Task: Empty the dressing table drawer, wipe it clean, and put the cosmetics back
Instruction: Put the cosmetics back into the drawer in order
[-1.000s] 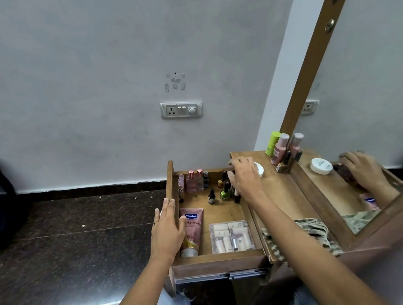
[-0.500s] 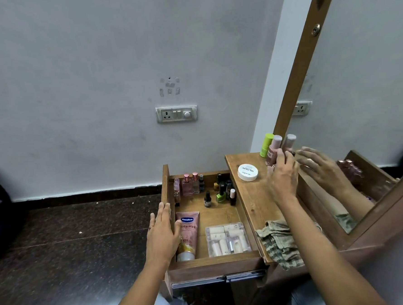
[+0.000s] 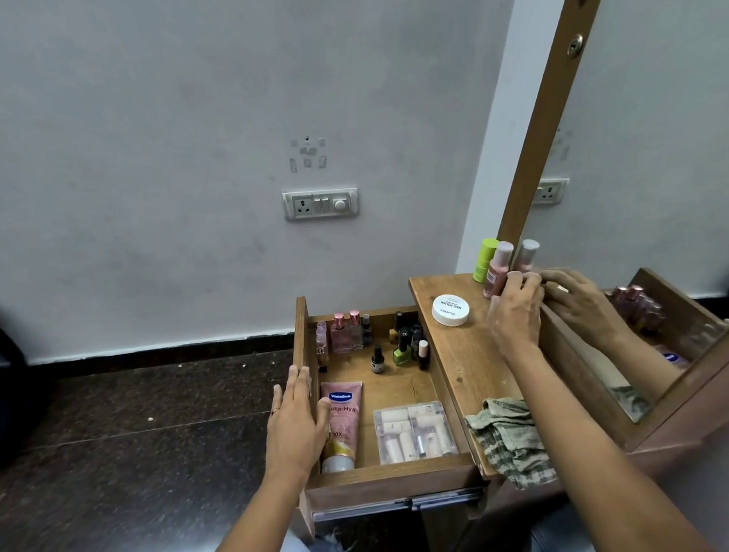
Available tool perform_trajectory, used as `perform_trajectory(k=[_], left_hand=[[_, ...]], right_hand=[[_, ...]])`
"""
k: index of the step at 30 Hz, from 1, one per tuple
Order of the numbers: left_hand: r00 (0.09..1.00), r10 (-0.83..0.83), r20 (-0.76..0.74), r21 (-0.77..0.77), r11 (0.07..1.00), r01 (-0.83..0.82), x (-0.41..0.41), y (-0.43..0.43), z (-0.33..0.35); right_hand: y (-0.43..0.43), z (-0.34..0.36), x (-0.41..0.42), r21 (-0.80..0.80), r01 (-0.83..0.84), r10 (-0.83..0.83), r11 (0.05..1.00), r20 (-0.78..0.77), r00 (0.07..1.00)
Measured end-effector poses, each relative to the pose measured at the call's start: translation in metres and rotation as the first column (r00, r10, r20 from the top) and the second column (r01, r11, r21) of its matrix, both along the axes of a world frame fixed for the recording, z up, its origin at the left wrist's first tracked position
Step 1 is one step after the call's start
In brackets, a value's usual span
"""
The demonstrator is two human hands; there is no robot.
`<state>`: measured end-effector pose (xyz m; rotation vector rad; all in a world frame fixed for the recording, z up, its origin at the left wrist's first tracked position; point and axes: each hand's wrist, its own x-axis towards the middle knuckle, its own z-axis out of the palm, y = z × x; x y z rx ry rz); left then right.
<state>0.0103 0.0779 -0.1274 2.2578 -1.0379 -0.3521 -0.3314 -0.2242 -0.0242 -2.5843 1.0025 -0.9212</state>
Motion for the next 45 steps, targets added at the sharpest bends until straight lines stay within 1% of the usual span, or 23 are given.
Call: perform_trajectory(k=[1,2,3,5,8,9,13,15,16,17,19,20,21,22,23,24,25,26,28,32,37,41,45], left_hand=[[1.0,0.001,-0.003,0.0,1.0,-0.001,0.0,0.0,0.001],[1.0,0.002,-0.005,-0.002,1.0,-0.002,-0.001,0.001,0.001],[1.0,0.002,-0.005,-0.004,1.0,-0.002,-0.001,0.001,0.002],[1.0,0.0,-0.004,-0.005,1.0,0.0,-0.002,0.001,0.002],[1.0,0.002,-0.006,-0.004,1.0,-0.002,-0.002,0.001,0.003],[1.0,0.001,-0.009,-0.004,1.0,-0.001,-0.002,0.001,0.003],[1.0,-0.001,-0.012,-0.004,1.0,0.001,-0.002,0.0,0.002],[1.0,-0.002,-0.011,-0.004,1.0,0.001,-0.002,0.0,0.001],[1.0,-0.002,-0.013,-0.006,1.0,0.002,-0.001,0.0,0.001],[1.0,-0.003,-0.015,-0.009,1.0,0.003,-0.001,0.0,0.001],[1.0,-0.003,-0.023,-0.015,1.0,0.003,-0.002,0.001,0.002],[1.0,-0.003,-0.027,-0.018,1.0,0.003,-0.002,0.001,0.002],[1.0,-0.004,-0.029,-0.02,1.0,0.003,-0.002,0.001,0.002],[1.0,-0.005,-0.03,-0.022,1.0,0.005,-0.002,0.001,0.002],[1.0,-0.006,-0.031,-0.022,1.0,0.005,-0.002,0.001,0.002],[1.0,-0.006,-0.03,-0.022,1.0,0.006,-0.001,0.001,0.002],[1.0,-0.006,-0.029,-0.021,1.0,0.005,-0.001,0.001,0.002],[1.0,-0.005,-0.03,-0.02,1.0,0.005,-0.001,0.001,0.002],[1.0,-0.004,-0.029,-0.018,1.0,0.004,-0.001,0.001,0.001],[1.0,-0.004,-0.026,-0.024,1.0,0.003,-0.001,0.0,0.0],[1.0,-0.004,-0.03,-0.032,0.999,0.003,0.0,0.0,-0.001],[1.0,-0.01,-0.022,-0.031,0.999,0.01,0.0,0.001,-0.003],[1.0,-0.013,-0.022,-0.036,0.999,0.013,0.001,0.0,-0.003]], right_hand=[[0.006,0.009,-0.003,-0.094,-0.033,0.032,0.995,-0.009,0.999],[-0.004,0.0,0.0,-0.05,-0.037,0.038,0.998,0.012,0.999],[0.001,0.005,0.002,0.133,-0.064,0.064,0.989,0.01,0.998],[0.005,0.002,0.004,0.123,-0.131,0.113,0.984,0.14,0.984],[0.005,0.006,0.002,0.313,-0.261,0.172,0.913,0.285,0.943],[0.005,0.004,0.001,0.395,-0.279,0.145,0.876,0.336,0.931],[0.004,-0.002,-0.009,0.506,-0.347,0.004,0.789,0.561,0.828],[0.015,0.007,-0.007,0.575,-0.478,-0.031,0.664,0.66,0.751],[0.013,0.01,-0.007,0.591,-0.538,-0.036,0.6,0.693,0.72],[0.006,0.011,-0.012,0.592,-0.555,-0.065,0.584,0.716,0.695],[-0.018,-0.013,-0.012,0.559,-0.659,0.028,0.503,0.752,0.659],[-0.039,-0.022,-0.019,0.515,-0.688,0.093,0.512,0.763,0.64],[-0.04,-0.017,-0.018,0.447,-0.653,0.105,0.611,0.772,0.627],[-0.032,-0.011,-0.003,0.386,-0.566,0.131,0.729,0.732,0.668],[-0.014,-0.008,0.031,0.363,-0.391,0.124,0.846,0.579,0.806],[0.026,-0.002,0.086,0.372,-0.234,0.098,0.898,0.35,0.932],[0.057,0.004,0.132,0.335,-0.103,0.006,0.936,0.277,0.961],[0.087,0.011,0.166,0.221,0.085,-0.128,0.972,0.188,0.974],[0.111,0.009,0.201,0.237,0.079,-0.111,0.968,0.123,0.986],[0.104,-0.008,0.206,0.324,0.091,-0.072,0.942,-0.069,0.995],[0.105,-0.03,0.215,0.233,0.122,-0.044,0.965,-0.312,0.949],[0.105,-0.039,0.218,0.197,0.173,-0.079,0.965,-0.412,0.908],[0.104,-0.046,0.22,0.18,0.168,-0.088,0.969,-0.384,0.919]])
